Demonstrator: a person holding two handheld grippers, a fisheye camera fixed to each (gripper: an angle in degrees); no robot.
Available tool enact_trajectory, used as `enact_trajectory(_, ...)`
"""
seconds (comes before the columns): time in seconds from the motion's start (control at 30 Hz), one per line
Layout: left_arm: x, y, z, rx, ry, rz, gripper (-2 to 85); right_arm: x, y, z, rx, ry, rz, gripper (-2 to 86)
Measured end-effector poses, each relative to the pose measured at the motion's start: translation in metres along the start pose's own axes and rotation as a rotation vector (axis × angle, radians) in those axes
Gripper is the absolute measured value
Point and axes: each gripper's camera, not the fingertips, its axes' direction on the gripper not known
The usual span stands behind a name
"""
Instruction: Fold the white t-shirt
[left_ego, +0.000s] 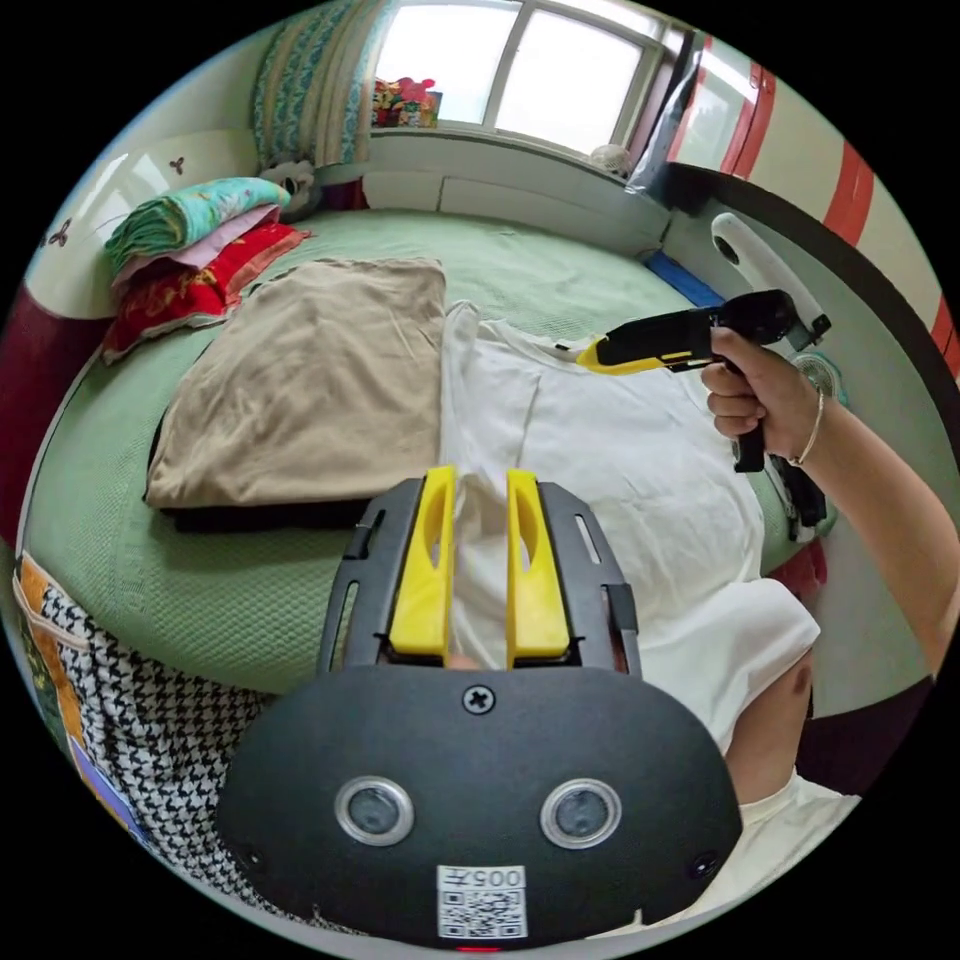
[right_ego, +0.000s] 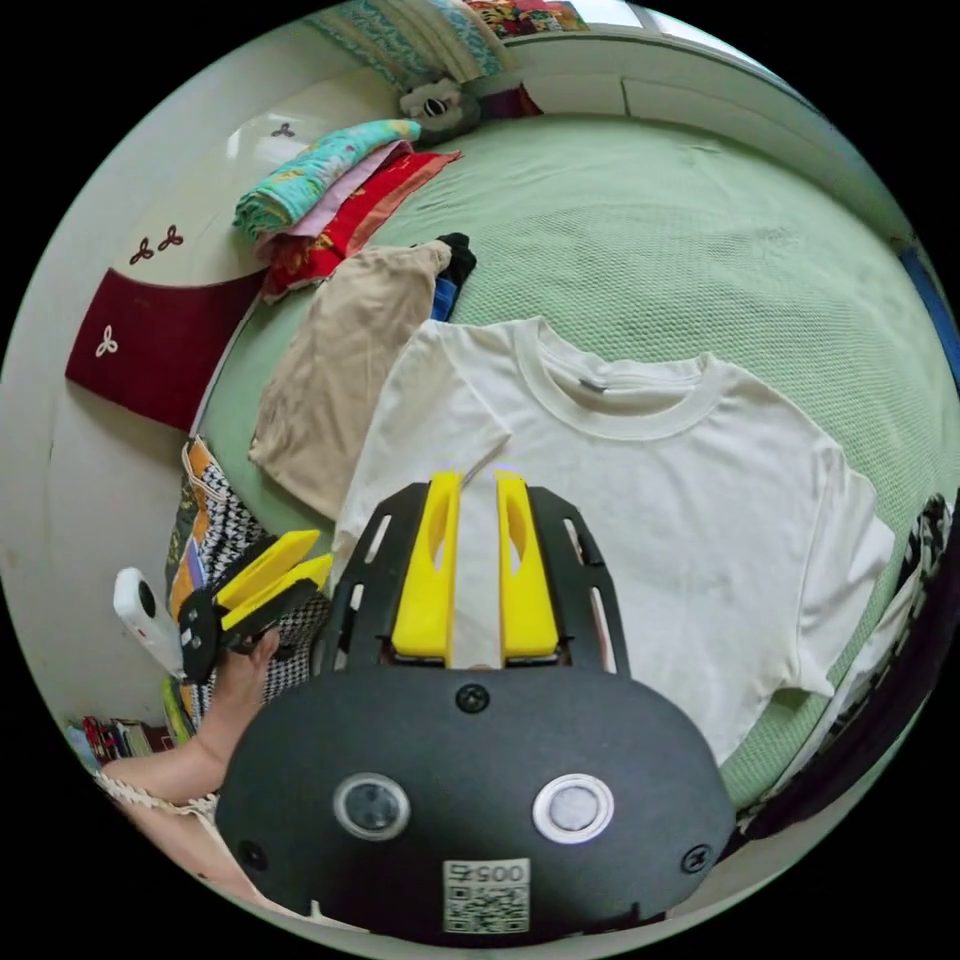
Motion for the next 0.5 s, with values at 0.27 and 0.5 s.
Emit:
enact_trajectory(0.27, 0.029, -0.028, 0.067, -0.101, -0.152, 0.009, 5.9, 0.022, 0.017, -0.021, -0.011, 0.027, 0.022, 4.4)
enact_trajectory(0.5, 0.056, -0.038, 0.066, -0.087, -0.042, 0.014, 5.5, 0.035, 0.056, -0.054, 0.018, 0.061, 0.009, 4.1)
